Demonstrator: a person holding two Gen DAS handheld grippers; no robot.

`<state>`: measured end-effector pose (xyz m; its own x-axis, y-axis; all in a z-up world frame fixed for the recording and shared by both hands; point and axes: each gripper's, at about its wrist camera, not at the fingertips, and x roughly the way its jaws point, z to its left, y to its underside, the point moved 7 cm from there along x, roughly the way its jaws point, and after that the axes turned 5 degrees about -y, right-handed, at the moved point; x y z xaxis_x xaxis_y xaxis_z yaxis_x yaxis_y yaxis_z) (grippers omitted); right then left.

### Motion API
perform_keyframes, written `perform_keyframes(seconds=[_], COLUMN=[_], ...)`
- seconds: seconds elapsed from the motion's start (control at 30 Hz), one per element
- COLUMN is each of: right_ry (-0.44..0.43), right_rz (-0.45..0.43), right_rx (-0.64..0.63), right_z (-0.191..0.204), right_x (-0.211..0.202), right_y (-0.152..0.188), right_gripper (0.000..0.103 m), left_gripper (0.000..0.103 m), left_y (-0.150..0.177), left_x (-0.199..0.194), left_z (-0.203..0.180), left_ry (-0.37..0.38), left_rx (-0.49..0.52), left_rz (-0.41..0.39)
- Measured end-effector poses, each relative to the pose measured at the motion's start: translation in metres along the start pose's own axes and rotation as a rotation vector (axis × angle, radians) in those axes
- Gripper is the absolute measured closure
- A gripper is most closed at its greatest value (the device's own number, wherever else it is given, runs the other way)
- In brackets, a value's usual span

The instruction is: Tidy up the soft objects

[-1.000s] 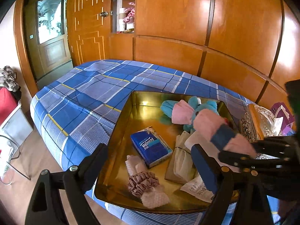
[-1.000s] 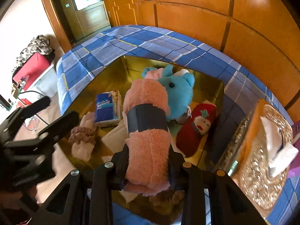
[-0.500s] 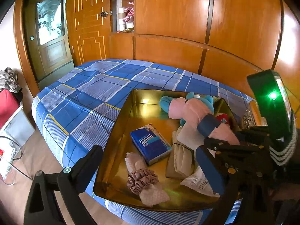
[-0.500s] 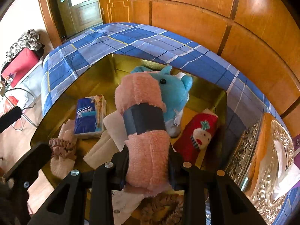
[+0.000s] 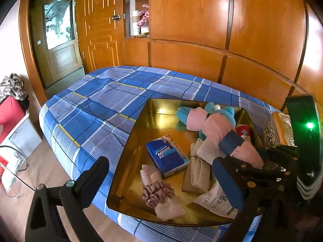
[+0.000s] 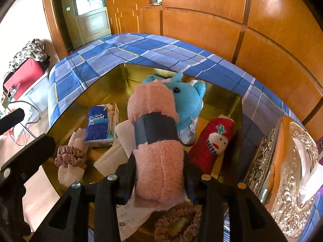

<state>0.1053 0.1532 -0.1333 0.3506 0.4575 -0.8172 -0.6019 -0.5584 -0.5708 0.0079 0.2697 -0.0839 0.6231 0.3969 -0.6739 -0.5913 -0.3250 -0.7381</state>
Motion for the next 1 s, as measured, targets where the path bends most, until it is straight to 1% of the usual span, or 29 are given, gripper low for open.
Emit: perform_keyframes(seconds=[0.07,0.1,0.13,0.2,0.4,0.57,0.77,1.0], right_ry=[0.016,0.023,0.036,0.055,0.098,0.169,0.23,0.243], right_rz=[-0.021,-0.03,-0.047,-0.086,-0.169,-0.227,-0.264,-0.268], right_rx=[-0.005,-0.006,-0.007,-0.014,0.001,0.059,0.117,0.151], right_z=[0.0,0.0,-0.001,-0.002,-0.005,-0.014,-0.024,-0.032], right_x=[-0.006,-0.009,-0.013,-0.025,-0.059,-0.083,-0.099,-0.106], right_y=[0.0,0.0,-0.001,-0.001,0.005,0.023,0.044,0.055], right_gripper=[0.058,0.055,0.046,0.032,0.031,0.031,0.031,0.031], left_gripper=[0.0,0.0,0.0,0.0,0.0,0.0,0.0,0.0], left_y=[-0.002,-0.002,-0.003,-0.004,-0.006,-0.004,-0.001,0.001], left_x=[-0.002,-0.003,-0.004,-0.006,-0.012,-0.017,-0.024,-0.032], left_z=[0.0,0.001,0.001,0.002,-0.001,-0.01,-0.022,-0.031], left_ry=[-0.004,-0.006,-0.005,-0.004,0.002,0.011,0.021,0.012], left_rx=[-0.001,-0.003,-0.007,-0.011,-0.019,-0.012,-0.007,0.014], left_rz=[-0.007,-0.011,-0.015,-0.021,-0.031,-0.042,-0.052,-0.073])
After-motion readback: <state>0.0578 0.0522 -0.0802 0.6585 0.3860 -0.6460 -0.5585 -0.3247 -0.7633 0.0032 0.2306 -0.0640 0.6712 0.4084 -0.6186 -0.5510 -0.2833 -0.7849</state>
